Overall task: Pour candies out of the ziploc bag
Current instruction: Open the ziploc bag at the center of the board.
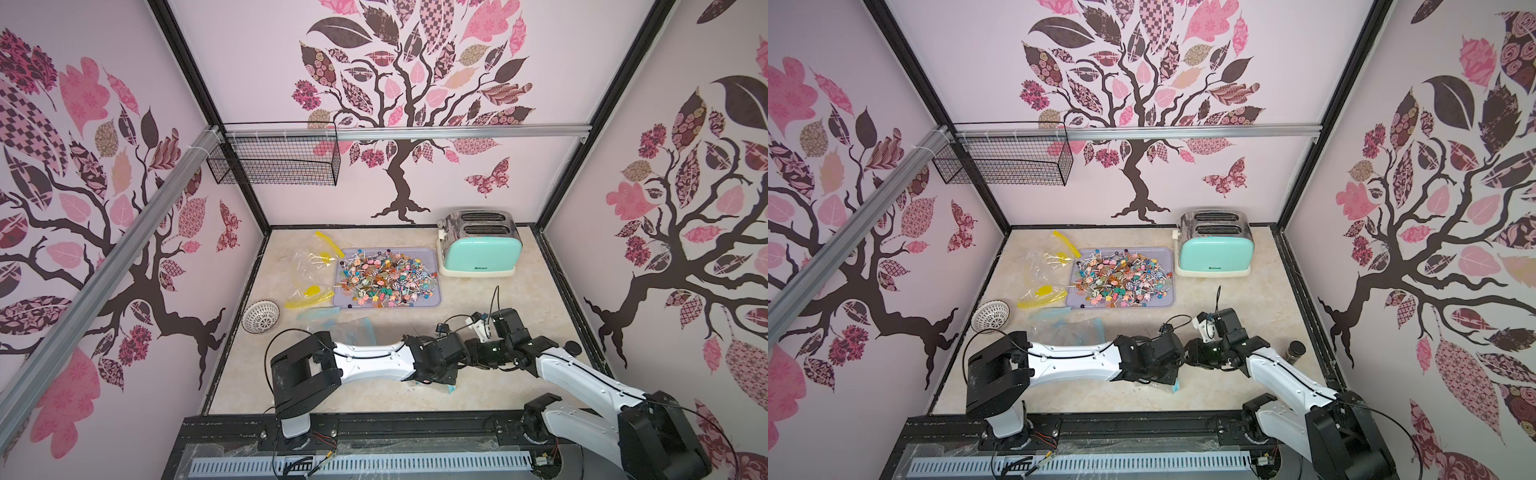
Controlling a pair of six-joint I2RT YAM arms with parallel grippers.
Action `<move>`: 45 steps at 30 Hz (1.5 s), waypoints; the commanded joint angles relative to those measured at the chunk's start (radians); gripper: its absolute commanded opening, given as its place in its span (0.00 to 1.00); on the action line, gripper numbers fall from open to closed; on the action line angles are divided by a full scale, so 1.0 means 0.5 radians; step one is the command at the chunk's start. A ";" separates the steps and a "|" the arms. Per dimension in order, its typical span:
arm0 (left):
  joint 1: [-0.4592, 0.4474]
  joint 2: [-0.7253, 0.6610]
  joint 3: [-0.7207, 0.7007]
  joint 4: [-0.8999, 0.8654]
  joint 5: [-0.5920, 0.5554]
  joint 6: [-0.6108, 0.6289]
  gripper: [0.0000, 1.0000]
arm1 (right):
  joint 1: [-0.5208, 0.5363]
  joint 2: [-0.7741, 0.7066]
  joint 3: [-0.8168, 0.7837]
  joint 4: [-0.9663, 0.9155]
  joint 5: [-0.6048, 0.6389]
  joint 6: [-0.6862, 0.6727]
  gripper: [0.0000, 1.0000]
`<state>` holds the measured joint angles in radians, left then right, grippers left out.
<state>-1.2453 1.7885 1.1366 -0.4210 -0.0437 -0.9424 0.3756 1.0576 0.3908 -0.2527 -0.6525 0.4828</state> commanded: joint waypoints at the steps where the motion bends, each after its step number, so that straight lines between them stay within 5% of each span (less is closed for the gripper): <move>1: 0.002 0.003 0.003 0.076 -0.010 -0.007 0.00 | 0.032 -0.017 0.001 0.024 -0.083 -0.029 0.42; 20: 0.002 -0.023 0.010 0.071 -0.026 0.001 0.00 | 0.098 0.171 0.019 0.069 0.011 -0.043 0.26; 45: 0.002 -0.082 -0.020 0.060 -0.074 -0.015 0.00 | 0.154 0.473 0.074 0.406 -0.268 0.034 0.16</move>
<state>-1.2449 1.7863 1.1286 -0.4110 -0.0563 -0.9463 0.4366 1.2774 0.4011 -0.0589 -0.7631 0.5007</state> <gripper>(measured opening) 0.049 0.162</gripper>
